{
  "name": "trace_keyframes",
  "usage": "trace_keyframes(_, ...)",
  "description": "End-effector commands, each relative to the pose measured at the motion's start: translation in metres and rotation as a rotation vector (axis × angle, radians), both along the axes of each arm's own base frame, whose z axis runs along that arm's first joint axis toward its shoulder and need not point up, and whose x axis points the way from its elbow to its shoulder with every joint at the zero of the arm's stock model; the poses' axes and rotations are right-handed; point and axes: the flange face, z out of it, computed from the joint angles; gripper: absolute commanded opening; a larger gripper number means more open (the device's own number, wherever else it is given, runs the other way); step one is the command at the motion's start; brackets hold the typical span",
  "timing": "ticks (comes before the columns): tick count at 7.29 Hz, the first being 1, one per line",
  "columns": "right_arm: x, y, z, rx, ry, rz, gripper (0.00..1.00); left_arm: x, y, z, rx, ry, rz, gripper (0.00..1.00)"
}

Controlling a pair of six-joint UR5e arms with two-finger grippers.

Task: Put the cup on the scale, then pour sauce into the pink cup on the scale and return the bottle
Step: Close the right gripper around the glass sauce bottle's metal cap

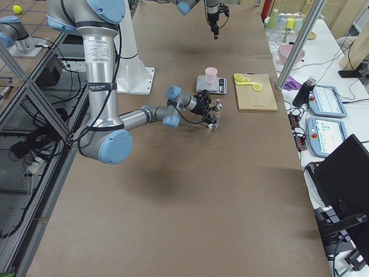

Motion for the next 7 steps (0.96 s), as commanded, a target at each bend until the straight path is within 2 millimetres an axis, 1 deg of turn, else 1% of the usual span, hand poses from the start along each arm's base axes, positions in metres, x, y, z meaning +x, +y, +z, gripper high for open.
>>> trace_keyframes(1,-0.001,0.000,0.001,0.003,0.007,-0.005,0.95,0.001,0.000,0.000,0.000,0.000,0.001,0.98)
trace_keyframes(2,-0.001,0.000,0.004,0.001,0.011,-0.005,0.94,0.001,0.000,0.000,0.000,0.000,0.001,0.98)
trace_keyframes(4,-0.002,0.000,0.003,0.002,0.012,-0.007,0.78,0.002,0.001,0.000,0.001,0.000,0.004,0.98)
trace_keyframes(5,-0.004,-0.001,-0.001,0.006,0.005,-0.009,0.57,0.002,0.001,0.000,0.001,0.000,0.004,0.98)
trace_keyframes(6,-0.004,-0.003,-0.004,0.007,0.000,-0.006,0.25,0.002,0.001,0.000,0.001,0.000,0.004,0.98)
trace_keyframes(7,-0.005,-0.003,-0.007,0.011,-0.005,-0.005,0.00,0.002,0.001,0.000,0.001,0.000,0.004,0.98)
